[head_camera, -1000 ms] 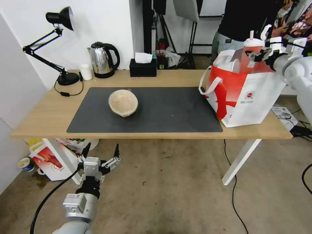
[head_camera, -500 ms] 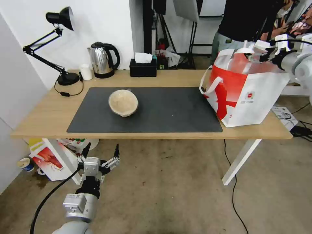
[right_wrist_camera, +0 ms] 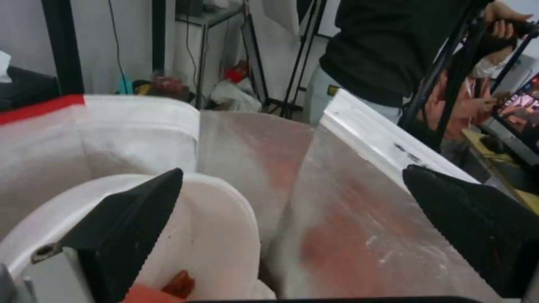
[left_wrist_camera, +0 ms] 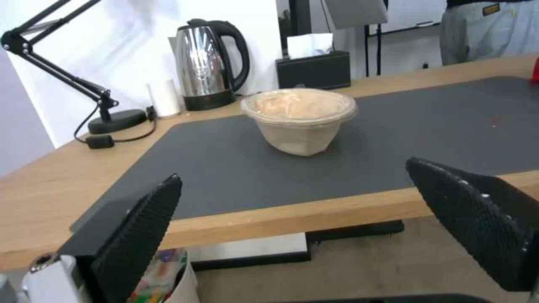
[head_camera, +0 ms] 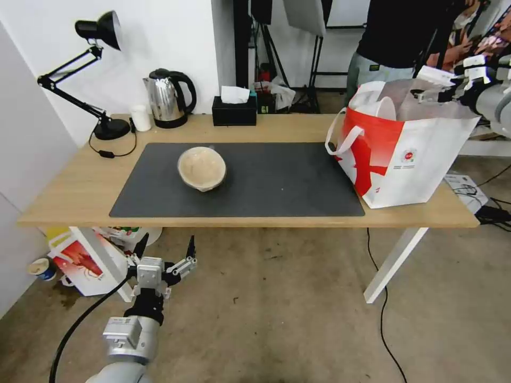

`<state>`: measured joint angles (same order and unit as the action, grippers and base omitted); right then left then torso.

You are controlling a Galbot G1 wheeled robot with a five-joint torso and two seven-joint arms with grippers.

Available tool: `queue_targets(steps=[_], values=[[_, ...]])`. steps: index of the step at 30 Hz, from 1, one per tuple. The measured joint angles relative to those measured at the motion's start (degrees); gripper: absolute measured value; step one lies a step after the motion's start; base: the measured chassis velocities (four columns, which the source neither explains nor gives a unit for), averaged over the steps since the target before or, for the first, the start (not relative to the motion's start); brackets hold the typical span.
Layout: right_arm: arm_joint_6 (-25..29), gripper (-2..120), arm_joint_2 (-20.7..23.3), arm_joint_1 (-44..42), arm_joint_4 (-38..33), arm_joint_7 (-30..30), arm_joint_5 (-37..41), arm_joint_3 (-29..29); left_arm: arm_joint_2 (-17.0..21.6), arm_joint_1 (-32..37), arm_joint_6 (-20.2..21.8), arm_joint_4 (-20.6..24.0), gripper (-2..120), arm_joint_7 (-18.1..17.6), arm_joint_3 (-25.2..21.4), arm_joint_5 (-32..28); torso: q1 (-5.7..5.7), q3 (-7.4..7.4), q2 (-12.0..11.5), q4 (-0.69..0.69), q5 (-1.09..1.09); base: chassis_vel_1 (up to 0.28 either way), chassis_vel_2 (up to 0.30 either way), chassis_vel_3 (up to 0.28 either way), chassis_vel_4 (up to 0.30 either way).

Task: Pick up the trash from the table and place it into the takeout bag.

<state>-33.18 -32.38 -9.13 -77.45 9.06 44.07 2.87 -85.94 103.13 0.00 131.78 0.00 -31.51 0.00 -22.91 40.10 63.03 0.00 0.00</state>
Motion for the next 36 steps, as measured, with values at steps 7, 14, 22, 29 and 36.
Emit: queue_targets(steps=[7, 14, 22, 29, 36], values=[[-0.14, 100, -0.06, 0.84, -0.10, 0.42, -0.64, -0.61, 0.00, 0.00, 0.00, 0.00, 100, 0.00, 0.00, 0.00, 0.00, 0.00, 0.00, -0.01, 0.00, 0.000, 0.000, 0.000, 0.000], [0.56, 100, -0.63, 0.87, -0.95, 0.10, 0.85, 0.45, 0.00, 0.00, 0.00, 0.00, 100, 0.00, 0.00, 0.00, -0.02, 0.00, 0.00, 0.01, 0.00, 0.000, 0.000, 0.000, 0.000], [2.90, 100, -0.05, -2.43, -5.27, -0.44, 4.16, 4.07, 0.00, 0.00, 0.00, 0.00, 100, 0.00, 0.00, 0.00, -0.01, 0.00, 0.00, -0.01, 0.00, 0.000, 0.000, 0.000, 0.000], [13.93, 100, 0.43, -5.44, -8.29, -0.65, 12.92, 5.73, 0.00, 0.00, 0.00, 0.00, 100, 0.00, 0.00, 0.00, -0.01, 0.00, 0.00, -0.01, 0.00, 0.000, 0.000, 0.000, 0.000], [23.71, 100, 0.37, -13.09, -17.15, -4.30, 20.13, 9.58, 0.00, 0.00, 0.00, 0.00, 100, 0.00, 0.00, 0.00, -0.01, 0.00, 0.00, -0.01, 0.01, 0.000, 0.000, 0.000, 0.000]])
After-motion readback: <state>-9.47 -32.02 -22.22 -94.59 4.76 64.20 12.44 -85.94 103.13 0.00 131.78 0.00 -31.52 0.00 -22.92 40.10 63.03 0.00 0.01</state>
